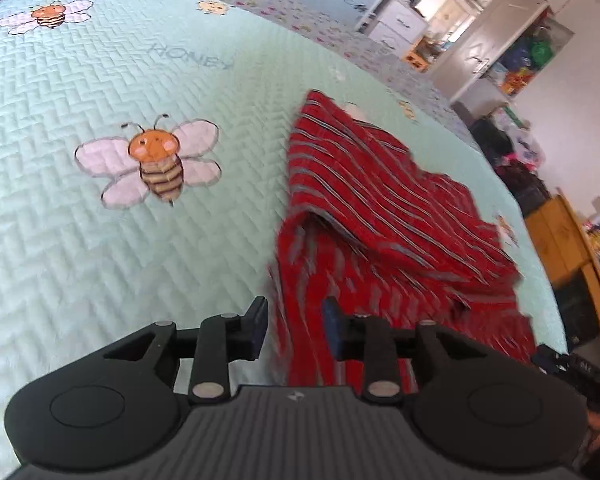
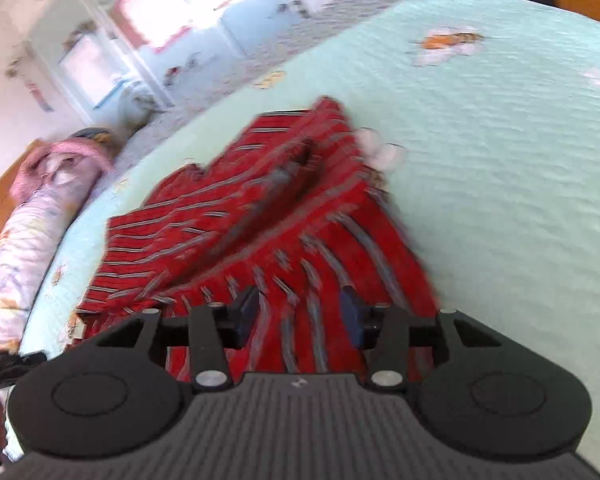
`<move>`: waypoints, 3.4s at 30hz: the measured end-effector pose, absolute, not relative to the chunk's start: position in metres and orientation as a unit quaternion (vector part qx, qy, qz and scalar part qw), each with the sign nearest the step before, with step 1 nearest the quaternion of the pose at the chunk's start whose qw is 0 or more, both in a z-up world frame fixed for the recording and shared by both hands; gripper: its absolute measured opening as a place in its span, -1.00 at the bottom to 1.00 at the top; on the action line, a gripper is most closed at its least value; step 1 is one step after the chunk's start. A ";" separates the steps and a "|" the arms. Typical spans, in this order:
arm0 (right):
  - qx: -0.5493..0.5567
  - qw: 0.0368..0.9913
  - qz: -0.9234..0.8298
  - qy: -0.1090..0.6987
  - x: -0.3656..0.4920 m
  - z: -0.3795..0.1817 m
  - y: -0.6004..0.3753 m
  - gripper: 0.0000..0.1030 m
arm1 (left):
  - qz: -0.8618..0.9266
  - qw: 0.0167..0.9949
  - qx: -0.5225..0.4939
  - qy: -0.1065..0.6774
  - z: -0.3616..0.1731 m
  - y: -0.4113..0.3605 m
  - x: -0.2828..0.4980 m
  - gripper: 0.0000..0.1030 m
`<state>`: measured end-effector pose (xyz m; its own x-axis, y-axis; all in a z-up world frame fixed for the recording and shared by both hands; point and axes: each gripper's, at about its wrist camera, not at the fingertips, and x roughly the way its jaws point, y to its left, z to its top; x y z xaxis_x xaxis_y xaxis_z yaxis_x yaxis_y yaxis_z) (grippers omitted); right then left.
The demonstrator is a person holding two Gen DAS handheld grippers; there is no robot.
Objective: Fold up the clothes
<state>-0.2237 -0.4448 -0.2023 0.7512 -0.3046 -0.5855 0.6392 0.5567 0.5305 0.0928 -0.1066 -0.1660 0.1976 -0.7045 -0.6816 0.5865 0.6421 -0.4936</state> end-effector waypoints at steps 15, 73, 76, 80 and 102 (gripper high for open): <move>0.581 0.767 -0.224 0.156 -0.447 -0.217 -0.395 0.31 | -0.368 0.687 -0.260 0.570 -0.220 0.052 -0.041 -0.16; 0.624 0.733 -0.238 0.127 -0.370 -0.252 -0.361 -0.35 | -0.322 0.669 -0.382 0.550 -0.239 0.000 -0.062 0.14; 0.630 0.725 -0.244 0.135 -0.365 -0.259 -0.358 -0.30 | -0.314 0.672 -0.383 0.552 -0.244 -0.006 -0.058 -0.06; 0.625 0.731 -0.240 0.134 -0.363 -0.257 -0.358 -0.55 | -0.322 0.685 -0.374 0.535 -0.237 -0.008 -0.059 -0.79; 0.607 0.761 -0.214 0.075 -0.374 -0.195 -0.345 -0.83 | -0.385 0.721 -0.371 0.441 -0.159 -0.003 -0.074 -0.89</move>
